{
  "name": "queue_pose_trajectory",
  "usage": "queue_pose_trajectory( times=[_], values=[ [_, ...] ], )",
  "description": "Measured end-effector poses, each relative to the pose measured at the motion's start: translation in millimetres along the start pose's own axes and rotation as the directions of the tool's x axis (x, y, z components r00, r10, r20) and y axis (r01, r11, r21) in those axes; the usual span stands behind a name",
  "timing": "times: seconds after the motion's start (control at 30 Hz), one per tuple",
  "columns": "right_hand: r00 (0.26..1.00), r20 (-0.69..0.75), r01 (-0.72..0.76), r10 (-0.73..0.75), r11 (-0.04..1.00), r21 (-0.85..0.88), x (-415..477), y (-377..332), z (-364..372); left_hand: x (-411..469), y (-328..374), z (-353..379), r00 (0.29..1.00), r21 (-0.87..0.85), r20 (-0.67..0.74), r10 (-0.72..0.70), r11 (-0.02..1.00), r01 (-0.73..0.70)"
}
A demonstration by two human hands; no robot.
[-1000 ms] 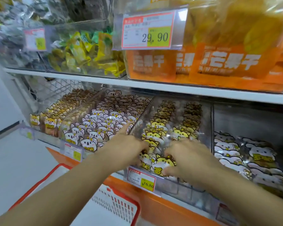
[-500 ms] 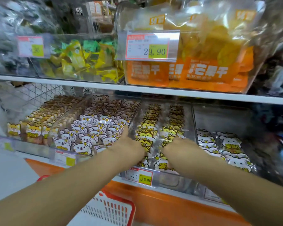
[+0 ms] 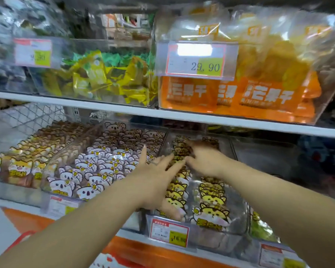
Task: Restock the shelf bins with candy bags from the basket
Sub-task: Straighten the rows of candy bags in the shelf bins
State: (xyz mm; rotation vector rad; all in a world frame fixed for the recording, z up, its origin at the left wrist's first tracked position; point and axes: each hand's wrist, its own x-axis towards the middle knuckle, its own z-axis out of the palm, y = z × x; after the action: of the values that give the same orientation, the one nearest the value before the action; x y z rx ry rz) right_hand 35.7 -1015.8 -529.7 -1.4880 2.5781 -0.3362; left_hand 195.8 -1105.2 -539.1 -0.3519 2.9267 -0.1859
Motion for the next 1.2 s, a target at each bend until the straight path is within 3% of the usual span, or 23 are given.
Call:
queue_pose_trajectory(
  times=[0.17, 0.4, 0.5, 0.6, 0.7, 0.8, 0.97, 1.03, 1.1, 1.2],
  values=[
    [0.99, -0.047, -0.133, 0.135, 0.99, 0.047, 50.1, 21.3, 28.0, 21.6, -4.9, 14.7, 0.995, 0.097, -0.091, 0.041, 0.995, -0.032],
    [0.987, -0.044, -0.156, 0.154, 0.987, -0.047, 60.5, 23.7, 29.2, 12.0, -3.8, 16.7, 0.988, 0.164, -0.147, 0.039, 0.986, -0.014],
    [0.997, -0.037, -0.069, 0.069, 0.998, -0.007, 51.9, 23.7, 22.9, 2.2, 2.7, 18.5, 0.991, 0.179, -0.133, -0.017, 0.983, 0.041],
    [0.989, -0.126, 0.073, -0.078, 0.996, -0.041, 36.8, 21.0, 20.9, -8.0, 11.0, 17.1, 0.99, 0.181, -0.129, -0.049, 0.981, 0.072],
    [0.942, -0.238, 0.195, -0.234, 0.965, -0.178, 25.5, 16.0, 23.8, -13.5, 11.4, 28.2, 0.962, 0.138, -0.272, -0.029, 0.988, 0.069],
    [0.943, -0.2, 0.228, -0.266, 0.954, -0.197, 25.3, 16.7, 22.7, -11.2, 7.2, 37.7, 0.932, 0.054, -0.361, -0.035, 0.997, 0.058],
    [0.993, 0.102, 0.053, -0.053, 0.999, -0.001, 31.2, 18.0, 3.5, -9.1, 6.8, 16.2, 0.995, 0.091, -0.091, -0.038, 0.995, 0.046],
    [0.999, 0.016, 0.029, -0.032, 0.992, 0.121, 40.2, 23.8, 4.3, -7.9, 6.4, 10.0, 0.998, 0.068, 0.038, -0.05, 0.997, 0.047],
    [0.984, -0.181, 0.02, 0.009, 0.987, 0.159, 55.5, 34.6, 9.1, -5.3, 6.3, 11.7, 0.998, 0.025, 0.032, -0.058, 0.998, 0.057],
    [0.987, -0.144, -0.045, 0.068, 0.987, 0.154, 77.3, 49.4, 15.5, -1.6, 11.6, 11.2, 0.995, 0.041, 0.018, -0.093, 0.995, 0.092]
  ],
)
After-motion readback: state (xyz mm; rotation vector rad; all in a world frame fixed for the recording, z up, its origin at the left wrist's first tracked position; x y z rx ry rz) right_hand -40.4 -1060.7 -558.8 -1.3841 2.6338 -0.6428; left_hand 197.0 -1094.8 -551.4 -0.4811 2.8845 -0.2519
